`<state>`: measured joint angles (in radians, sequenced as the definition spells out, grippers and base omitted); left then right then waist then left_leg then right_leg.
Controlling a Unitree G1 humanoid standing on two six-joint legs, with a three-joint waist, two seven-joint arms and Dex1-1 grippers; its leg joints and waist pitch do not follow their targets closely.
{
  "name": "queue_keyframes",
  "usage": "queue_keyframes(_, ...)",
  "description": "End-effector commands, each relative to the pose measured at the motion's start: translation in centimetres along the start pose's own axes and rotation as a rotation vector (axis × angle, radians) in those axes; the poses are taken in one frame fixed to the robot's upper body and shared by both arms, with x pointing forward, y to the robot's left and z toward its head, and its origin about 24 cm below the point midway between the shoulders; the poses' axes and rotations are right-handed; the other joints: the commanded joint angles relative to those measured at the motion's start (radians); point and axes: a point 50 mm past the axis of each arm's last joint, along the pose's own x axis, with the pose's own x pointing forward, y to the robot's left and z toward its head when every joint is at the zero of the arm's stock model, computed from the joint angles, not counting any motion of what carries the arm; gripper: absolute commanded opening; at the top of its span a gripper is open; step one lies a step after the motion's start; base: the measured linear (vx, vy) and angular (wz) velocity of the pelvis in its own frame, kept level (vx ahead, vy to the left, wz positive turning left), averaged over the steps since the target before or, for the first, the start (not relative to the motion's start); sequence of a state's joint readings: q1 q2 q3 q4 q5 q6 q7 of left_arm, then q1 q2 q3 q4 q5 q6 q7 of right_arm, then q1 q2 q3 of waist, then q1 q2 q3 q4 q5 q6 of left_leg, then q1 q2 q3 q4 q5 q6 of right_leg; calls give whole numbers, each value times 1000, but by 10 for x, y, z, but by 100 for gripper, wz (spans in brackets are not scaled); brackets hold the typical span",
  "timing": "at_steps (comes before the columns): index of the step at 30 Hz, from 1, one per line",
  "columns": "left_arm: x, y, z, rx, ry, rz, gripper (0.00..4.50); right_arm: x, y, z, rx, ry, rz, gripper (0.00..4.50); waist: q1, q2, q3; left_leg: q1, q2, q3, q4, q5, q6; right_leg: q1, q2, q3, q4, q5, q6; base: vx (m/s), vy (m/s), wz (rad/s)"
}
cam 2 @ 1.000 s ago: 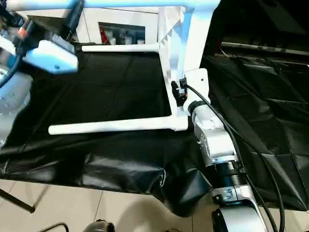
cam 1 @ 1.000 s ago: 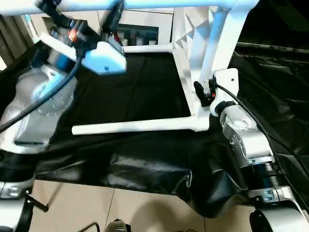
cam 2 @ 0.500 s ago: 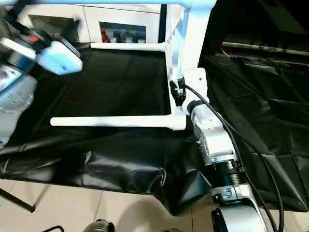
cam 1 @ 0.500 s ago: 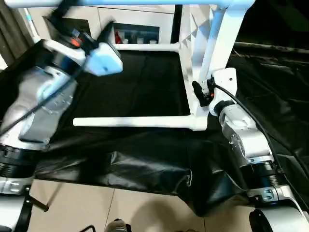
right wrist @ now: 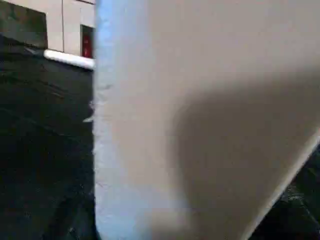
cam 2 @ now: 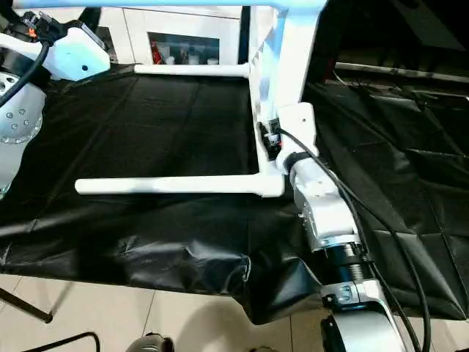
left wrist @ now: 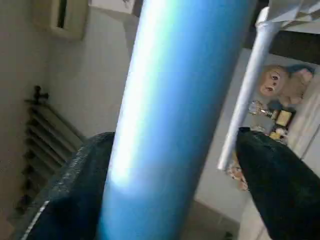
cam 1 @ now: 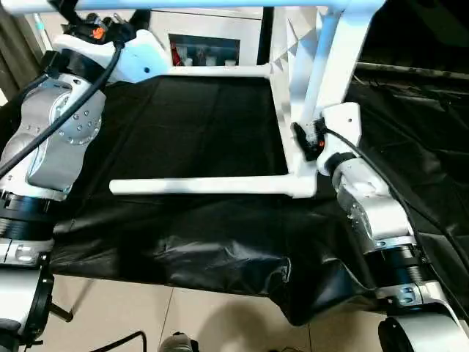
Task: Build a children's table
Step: Flip table
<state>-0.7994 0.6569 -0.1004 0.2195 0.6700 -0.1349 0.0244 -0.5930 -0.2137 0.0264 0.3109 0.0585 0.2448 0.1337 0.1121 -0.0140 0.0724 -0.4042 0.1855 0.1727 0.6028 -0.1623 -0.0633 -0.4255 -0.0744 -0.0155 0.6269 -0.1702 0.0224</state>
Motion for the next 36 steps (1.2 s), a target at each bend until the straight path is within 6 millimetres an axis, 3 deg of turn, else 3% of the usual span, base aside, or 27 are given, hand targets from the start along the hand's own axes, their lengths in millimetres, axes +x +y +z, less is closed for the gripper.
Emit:
queue_keyframes(1, 5, 4, -1, -13, 9, 16, 377, 1, 4, 5, -13, -24, 34, 238, 3, 12, -78, 26, 20, -13, -74, -268, -70, 38, -44, 19, -61, -172, -160, 0, 0, 0)
queue_keyframes(12, 8, 5, -6, -47, 44, 22, 291, 2, 5, 7, -22, -33, 49, 209, 5, 11, -77, 28, 21, -13, -75, -279, -69, 35, -45, 20, -63, -200, -160, 0, 0, 0)
queue_keyframes(17, 7, 1, -1, -212, 66, 14, 252, 4, -9, 19, -98, -69, 27, 204, 7, 9, -77, 29, 20, -11, -74, -281, -74, 35, -45, 19, -63, -192, -172, 0, 0, 0)
queue_keyframes(20, 3, 2, 1, -354, 95, 25, 236, 8, -26, 38, -174, -118, 11, 203, 5, 5, -78, 27, 19, -10, -71, -263, -63, 42, -48, 18, -61, -192, -177, 0, 0, 0)
queue_keyframes(21, 2, 0, 2, -426, 108, 26, 232, 10, -38, 53, -210, -151, -2, 202, 7, 2, -80, 24, 17, -9, -67, -238, -50, 45, -48, 19, -61, -179, -181, 0, 0, 0)
queue_keyframes(23, 1, 0, 2, -450, 112, 25, 230, 10, -42, 58, -225, -163, -6, 202, 9, 1, -82, 18, 14, -5, -61, -178, -23, 49, -47, 20, -56, -127, -193, 0, 0, 0)
queue_keyframes(24, 0, 0, 1, -526, 136, 47, 230, 11, -54, 75, -276, -199, -18, 202, 13, 1, -86, 14, 13, -2, -56, -135, -6, 52, -47, 20, -51, -86, -203, 0, 0, 0)
queue_keyframes(25, -1, 0, 1, -544, 143, 53, 230, 11, -57, 79, -288, -208, -20, 202, 15, 1, -90, 13, 12, -2, -52, -110, 5, 53, -46, 19, -47, -61, -207, 0, 0, 0)
queue_keyframes(28, -4, 0, -2, -660, 192, 93, 230, 12, -72, 105, -370, -260, -42, 202, 30, 5, -92, 7, 12, 3, -43, -67, 60, 48, -41, 16, -41, -10, -237, 0, 0, 0)
queue_keyframes(32, -12, -7, -3, -791, 267, 112, 229, 14, -82, 140, -498, -323, -21, 202, 33, 9, -89, 11, 17, 3, -43, -121, 63, 43, -40, 14, -48, -84, -238, 0, 0, 0)
queue_keyframes(36, -23, -11, -7, -871, 357, 157, 224, 15, -84, 172, -598, -390, 15, 202, 29, 2, -84, 14, 19, 2, -44, -206, 51, 37, -41, 12, -60, -190, -225, 0, 0, 0)
